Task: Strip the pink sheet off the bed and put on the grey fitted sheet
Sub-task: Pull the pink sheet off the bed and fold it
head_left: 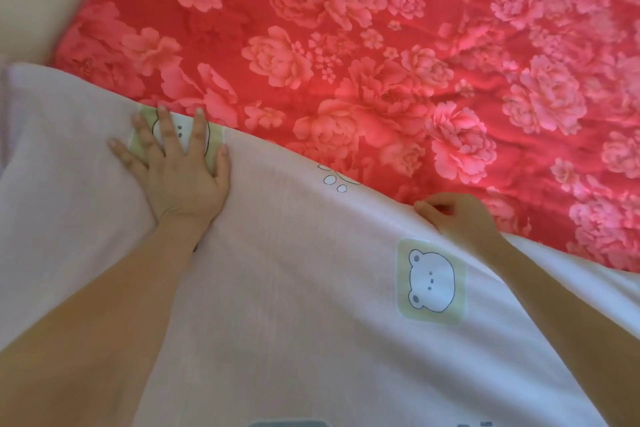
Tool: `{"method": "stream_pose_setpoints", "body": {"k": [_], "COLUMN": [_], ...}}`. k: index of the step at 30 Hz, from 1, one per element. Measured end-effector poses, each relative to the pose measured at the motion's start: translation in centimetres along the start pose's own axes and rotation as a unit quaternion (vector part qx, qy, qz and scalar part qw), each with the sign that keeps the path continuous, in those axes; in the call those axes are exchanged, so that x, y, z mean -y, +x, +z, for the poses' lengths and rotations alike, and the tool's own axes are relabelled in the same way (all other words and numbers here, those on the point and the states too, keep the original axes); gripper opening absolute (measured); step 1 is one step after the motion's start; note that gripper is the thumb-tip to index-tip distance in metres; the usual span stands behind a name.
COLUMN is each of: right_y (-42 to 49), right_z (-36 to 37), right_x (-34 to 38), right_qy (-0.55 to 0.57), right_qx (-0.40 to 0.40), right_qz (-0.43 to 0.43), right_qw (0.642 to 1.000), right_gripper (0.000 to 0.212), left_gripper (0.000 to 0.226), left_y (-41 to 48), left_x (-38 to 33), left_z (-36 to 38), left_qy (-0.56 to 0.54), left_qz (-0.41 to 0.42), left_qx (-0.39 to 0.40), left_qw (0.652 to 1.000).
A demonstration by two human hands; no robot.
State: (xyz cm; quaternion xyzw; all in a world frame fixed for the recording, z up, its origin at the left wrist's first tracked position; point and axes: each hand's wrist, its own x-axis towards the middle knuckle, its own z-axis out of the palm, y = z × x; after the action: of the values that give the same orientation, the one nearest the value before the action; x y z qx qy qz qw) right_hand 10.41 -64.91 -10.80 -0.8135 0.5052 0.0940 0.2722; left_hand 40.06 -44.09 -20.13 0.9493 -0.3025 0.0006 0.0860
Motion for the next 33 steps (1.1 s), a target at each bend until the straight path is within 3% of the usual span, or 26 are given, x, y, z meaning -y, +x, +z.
{"method": "stream_pose_setpoints", "body": {"k": [4,6,9,14,16,18,20,21,24,26,29,30,33], "right_y": [-0.2,0.2,1.4,4.8,5.1,4.6,4.5,4.8,7.2,8.5,8.0,6.5,-2.4], "right_z": [-1.6,-3.9,-7.9,-1.9,1.5,3.3,4.2,4.0,1.9,1.3,1.8,2.5,7.1], "right_x": [-1.1,-0.4,0.8,1.0,1.8,3.3,4.1,4.2,4.5,4.9,6.1,6.5,6.7], "right_qy": [-0.079,-0.046,-0.004,-0.235,-0.25,-0.216,-0.24,-0.25,-0.285,-0.345,-0.26,-0.244,-0.214], "right_qx": [0.153,0.108,-0.027,-0.098,-0.152,-0.204,-0.175,-0.155,-0.182,-0.206,-0.262,-0.272,-0.281], "right_qz": [-0.033,-0.053,-0.069,0.002,0.006,-0.064,-0.174,-0.196,-0.19,-0.141,0.027,0.007,-0.185], "right_qw": [0.985,0.992,0.997,0.967,0.956,0.953,0.939,0.935,0.922,0.905,0.929,0.931,0.917], "right_gripper": [0.023,0.017,0.013,0.025,0.034,0.043,0.039,0.029,0.042,0.048,0.035,0.034,0.04], "left_gripper": [0.057,0.057,0.058,0.06,0.06,0.06,0.06,0.06,0.06,0.061,0.062,0.062,0.062], "left_y": [0.0,0.0,0.0,0.0,0.0,0.1,0.2,0.2,0.2,0.3,0.2,0.2,0.3], "left_x": [-0.2,-0.2,-0.2,0.0,0.0,0.0,0.0,0.0,0.1,0.1,0.1,0.0,0.1], "left_z": [-0.2,-0.4,-0.4,-0.4,-0.3,-0.2,-0.3,-0.3,-0.2,-0.1,-0.1,-0.1,-0.2], "left_qy": [-0.008,-0.013,-0.02,-0.025,-0.022,-0.023,-0.024,-0.023,-0.016,-0.017,-0.02,-0.019,-0.018], "left_qz": [-0.004,-0.003,-0.004,-0.002,0.0,-0.002,-0.001,-0.001,-0.001,0.0,0.001,0.004,0.001], "left_qx": [-0.001,0.0,-0.003,-0.01,-0.013,-0.014,-0.014,-0.013,-0.013,-0.012,-0.012,-0.011,0.002], "left_qw": [1.0,1.0,1.0,1.0,1.0,1.0,1.0,1.0,1.0,1.0,1.0,1.0,1.0]}}
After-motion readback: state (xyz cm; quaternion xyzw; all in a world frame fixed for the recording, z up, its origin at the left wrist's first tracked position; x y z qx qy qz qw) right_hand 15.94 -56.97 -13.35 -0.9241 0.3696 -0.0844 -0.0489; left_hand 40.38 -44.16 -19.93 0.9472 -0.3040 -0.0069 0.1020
